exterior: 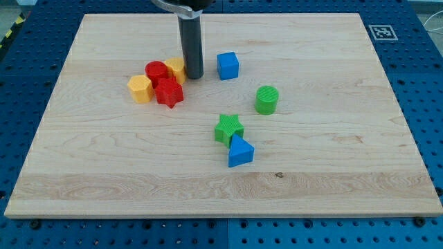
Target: Move the blue cube a bit left
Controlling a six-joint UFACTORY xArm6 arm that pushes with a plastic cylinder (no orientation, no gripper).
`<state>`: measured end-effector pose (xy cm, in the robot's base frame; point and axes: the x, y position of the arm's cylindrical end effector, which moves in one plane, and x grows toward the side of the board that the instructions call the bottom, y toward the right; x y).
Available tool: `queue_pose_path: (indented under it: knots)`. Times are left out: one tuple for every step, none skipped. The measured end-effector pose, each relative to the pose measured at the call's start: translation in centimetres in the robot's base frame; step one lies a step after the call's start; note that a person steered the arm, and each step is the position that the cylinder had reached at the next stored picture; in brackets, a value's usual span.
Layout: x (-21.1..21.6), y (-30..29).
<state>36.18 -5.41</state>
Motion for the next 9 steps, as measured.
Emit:
queue_pose_path:
  knots:
    - [-3.2,0.9]
    - [-3.8,1.0]
    - [-4.5,1.0]
    - [-5.9,3.5]
    - [-6.1,5.0]
    - [-6.1,5.9]
    - [-4.0,8.3]
    - [-3.3,9.2]
    - [-0.5,9.6]
